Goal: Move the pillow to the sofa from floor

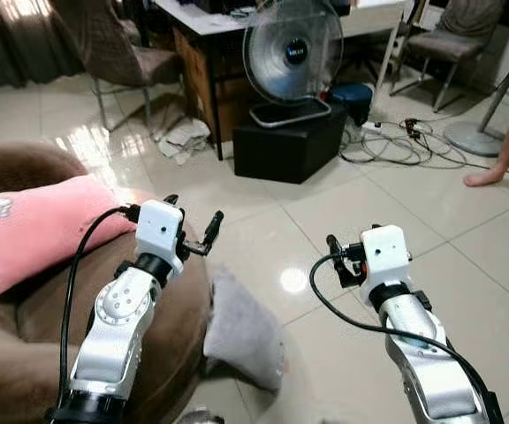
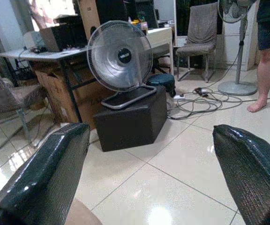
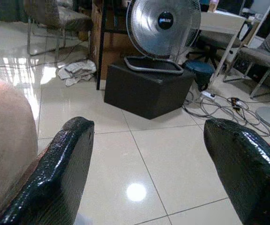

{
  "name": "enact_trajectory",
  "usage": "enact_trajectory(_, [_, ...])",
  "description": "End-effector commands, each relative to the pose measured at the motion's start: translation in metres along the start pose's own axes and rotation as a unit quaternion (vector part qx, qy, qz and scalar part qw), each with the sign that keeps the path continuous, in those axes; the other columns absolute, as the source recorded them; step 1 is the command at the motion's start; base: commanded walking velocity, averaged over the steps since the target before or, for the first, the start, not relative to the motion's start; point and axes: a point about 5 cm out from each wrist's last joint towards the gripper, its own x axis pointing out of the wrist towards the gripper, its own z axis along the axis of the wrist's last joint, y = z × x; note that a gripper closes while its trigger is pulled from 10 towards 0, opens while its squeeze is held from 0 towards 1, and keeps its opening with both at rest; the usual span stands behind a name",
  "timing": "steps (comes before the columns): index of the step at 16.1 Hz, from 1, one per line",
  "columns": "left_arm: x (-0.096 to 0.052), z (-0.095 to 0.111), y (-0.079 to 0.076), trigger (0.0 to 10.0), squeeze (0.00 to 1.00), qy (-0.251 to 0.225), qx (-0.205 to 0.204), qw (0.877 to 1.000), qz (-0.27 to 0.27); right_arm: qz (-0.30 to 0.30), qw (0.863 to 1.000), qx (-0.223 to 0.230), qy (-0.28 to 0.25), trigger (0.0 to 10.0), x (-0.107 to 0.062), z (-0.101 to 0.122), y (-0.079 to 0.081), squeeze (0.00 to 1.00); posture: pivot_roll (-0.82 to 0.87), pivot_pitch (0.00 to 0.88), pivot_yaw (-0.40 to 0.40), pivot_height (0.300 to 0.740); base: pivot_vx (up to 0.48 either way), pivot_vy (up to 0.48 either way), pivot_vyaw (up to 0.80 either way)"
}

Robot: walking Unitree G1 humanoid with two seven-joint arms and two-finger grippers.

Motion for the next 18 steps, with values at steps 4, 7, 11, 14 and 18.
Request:
enact_trajectory(4, [0.0014, -0.0005, 0.0001, 10.0, 0.0, 0.006, 0.003, 1.0, -0.008, -0.005, 1.0, 0.004, -0.002, 10.0, 0.0, 0.0024, -0.002, 0.0, -0.05, 0.001, 0.041, 0.61, 0.0, 0.0, 0.0])
enact_trajectory(7, [0.002, 0.0003, 0.0002, 10.0, 0.0, 0.006, 0.005, 1.0, -0.01, -0.007, 1.0, 0.006, -0.004, 10.0, -0.0001, 0.0018, -0.0025, 0.0, -0.05, 0.002, 0.043, 0.59, 0.0, 0.0, 0.0])
enact_trajectory(11, [0.0027, 0.002, -0.001, 10.0, 0.0, 0.002, 0.018, 1.0, -0.02, -0.009, 1.0, 0.004, 0.0, 10.0, -0.0008, 0.0, -0.0019, 0.0, -0.05, 0.003, 0.049, 0.59, 0.0, 0.0, 0.0])
enact_trajectory(14, [0.0038, 0.0034, -0.0034, 10.0, 0.0, -0.005, 0.02, 0.999, -0.029, -0.013, 1.0, 0.012, 0.002, 10.0, -0.0015, -0.0011, -0.003, 0.0, -0.05, 0.005, 0.05, 0.59, 0.0, 0.0, 0.0])
enact_trajectory(18, [0.0041, 0.004, -0.003, 10.0, 0.0, -0.006, 0.018, 0.999, -0.03, -0.014, 1.0, 0.016, 0.001, 10.0, -0.0016, -0.0013, -0.003, 0.0, -0.04, 0.006, 0.051, 0.59, 0.218, 0.0, -0.74])
